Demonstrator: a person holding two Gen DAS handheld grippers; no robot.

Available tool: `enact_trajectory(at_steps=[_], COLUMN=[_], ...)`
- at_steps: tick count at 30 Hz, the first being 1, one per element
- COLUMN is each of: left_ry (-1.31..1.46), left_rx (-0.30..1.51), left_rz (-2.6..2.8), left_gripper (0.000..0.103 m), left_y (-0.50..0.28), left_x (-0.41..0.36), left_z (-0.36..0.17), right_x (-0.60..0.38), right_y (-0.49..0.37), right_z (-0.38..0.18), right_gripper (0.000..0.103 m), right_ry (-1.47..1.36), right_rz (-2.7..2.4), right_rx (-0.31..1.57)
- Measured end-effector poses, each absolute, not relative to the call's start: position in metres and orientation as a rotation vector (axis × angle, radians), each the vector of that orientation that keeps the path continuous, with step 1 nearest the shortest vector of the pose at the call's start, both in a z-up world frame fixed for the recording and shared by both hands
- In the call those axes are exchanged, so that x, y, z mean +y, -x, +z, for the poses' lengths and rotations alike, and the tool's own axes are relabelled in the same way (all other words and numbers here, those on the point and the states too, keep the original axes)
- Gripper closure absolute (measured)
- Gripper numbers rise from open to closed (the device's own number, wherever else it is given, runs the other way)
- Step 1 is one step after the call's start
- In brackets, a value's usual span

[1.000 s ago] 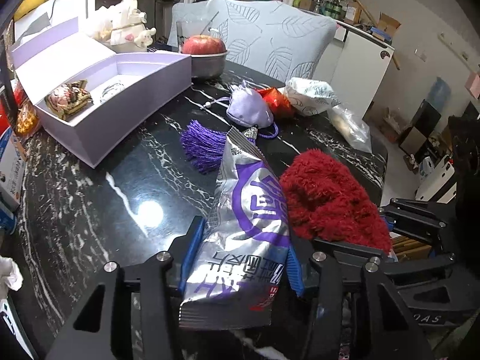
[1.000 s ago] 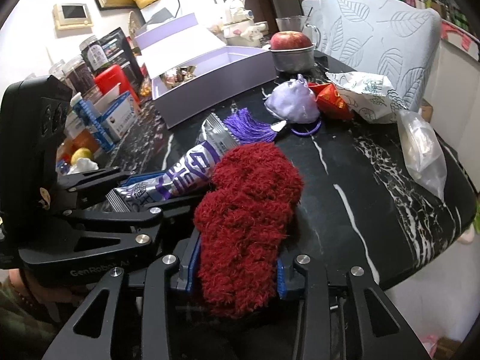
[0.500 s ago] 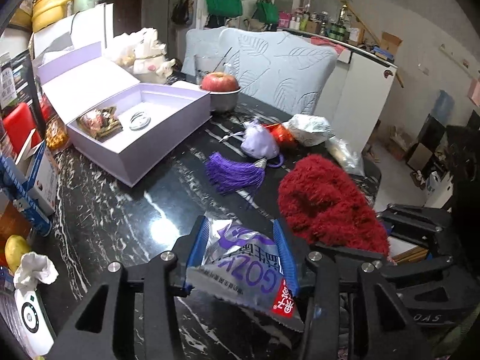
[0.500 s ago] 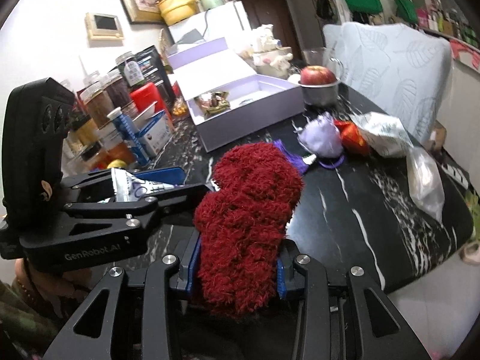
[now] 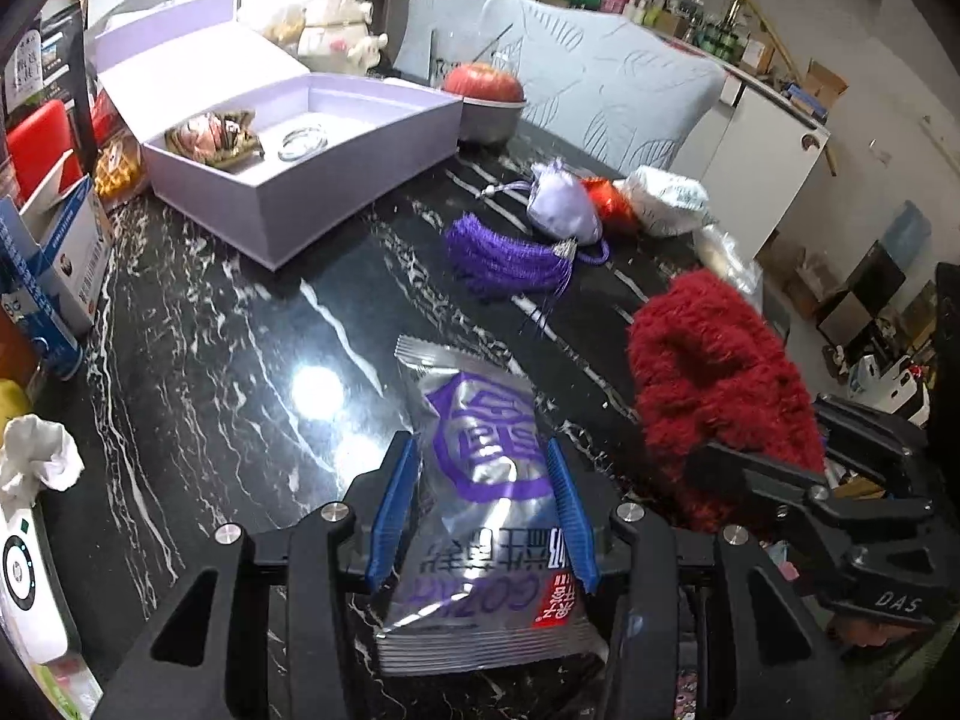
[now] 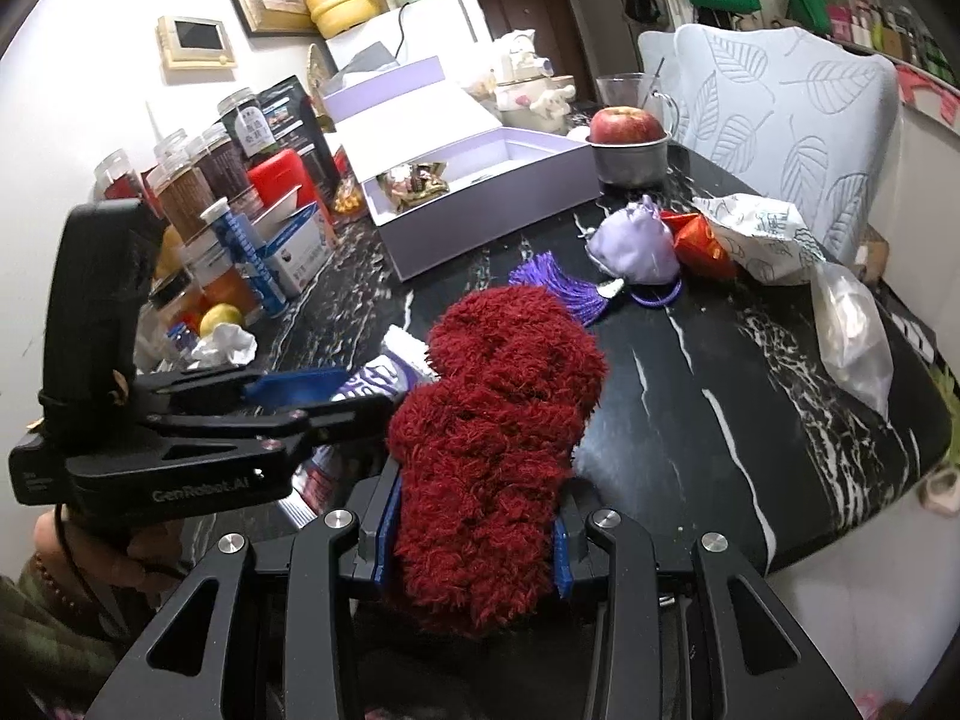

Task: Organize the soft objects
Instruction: 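Lift the silver snack bag and red scarf and carry both toward the lavender box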

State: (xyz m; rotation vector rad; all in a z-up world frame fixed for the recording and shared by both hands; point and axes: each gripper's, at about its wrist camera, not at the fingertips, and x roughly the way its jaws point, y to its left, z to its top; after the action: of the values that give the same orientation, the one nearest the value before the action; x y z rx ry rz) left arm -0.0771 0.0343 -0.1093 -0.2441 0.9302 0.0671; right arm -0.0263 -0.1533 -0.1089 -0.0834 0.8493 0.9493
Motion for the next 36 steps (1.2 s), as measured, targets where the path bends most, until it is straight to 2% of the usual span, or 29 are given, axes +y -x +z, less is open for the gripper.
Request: enact_trajectory(at_steps=[6, 12, 14, 18, 26, 36], left_ry=[0.235, 0.184, 0.162, 0.195, 0.162, 0.131], left_rx=[0.999, 0.990, 0.981, 0.980, 0.900, 0.749], left_rz=[0.100, 0.128, 0.126, 0.075, 0.059, 0.086], left_gripper=[0.058, 0.058, 0.065, 0.067, 0.067, 0.067], left_y=[0.071, 0.068, 0.066, 0.062, 0.056, 0.050], left_x=[0.037, 0.036, 0.034, 0.035, 0.040, 0.058], left_z=[-0.124, -0.128, -0.127, -0.124, -0.089, -0.030], right_x=[-0.152, -0.147, -0.146, -0.144, -0.140, -0.121], right_y=[0.022, 0.017, 0.016, 0.011, 0.003, -0.010], right_z=[-0.114, -0.120, -0.121, -0.124, -0.116, -0.066], right_gripper=[0.065, 0.065, 0.065, 0.065, 0.065, 0.065], right_ry=[0.084, 0.092, 0.094, 0.095, 0.078, 0.111], right_rz=[0.946, 0.950, 0.952, 0.951, 0.970, 1.038], right_rx=[0.871, 0.897, 0.901, 0.907, 0.902, 0.768])
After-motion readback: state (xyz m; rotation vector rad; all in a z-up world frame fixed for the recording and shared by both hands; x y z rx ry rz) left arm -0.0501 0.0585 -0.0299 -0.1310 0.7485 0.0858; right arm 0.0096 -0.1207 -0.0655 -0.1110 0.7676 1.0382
